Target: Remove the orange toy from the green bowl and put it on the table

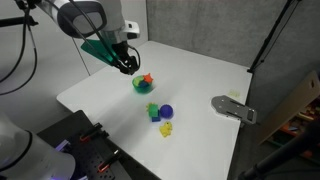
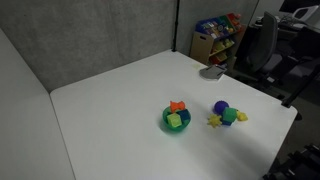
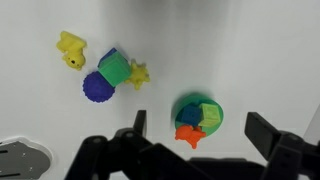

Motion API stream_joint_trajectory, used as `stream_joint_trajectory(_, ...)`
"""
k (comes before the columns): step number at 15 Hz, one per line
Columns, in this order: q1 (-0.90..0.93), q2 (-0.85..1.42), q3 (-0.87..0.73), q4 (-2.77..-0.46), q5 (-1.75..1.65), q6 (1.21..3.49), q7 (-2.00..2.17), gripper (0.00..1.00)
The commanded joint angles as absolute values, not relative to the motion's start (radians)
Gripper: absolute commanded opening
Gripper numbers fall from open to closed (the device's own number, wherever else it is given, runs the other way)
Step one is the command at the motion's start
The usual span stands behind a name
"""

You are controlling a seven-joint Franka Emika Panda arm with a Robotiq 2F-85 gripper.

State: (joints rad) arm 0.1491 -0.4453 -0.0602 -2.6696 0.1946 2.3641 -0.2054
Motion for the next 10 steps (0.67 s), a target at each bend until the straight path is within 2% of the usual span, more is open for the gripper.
stream_joint_trajectory(1,0.143,-0.415,-0.053,-2.632,0.207,2.354,-0.207,1.0)
stream_joint_trajectory(10,0.14,-0.22,0.0,-2.492,0.193,2.374,-0.156,1.0)
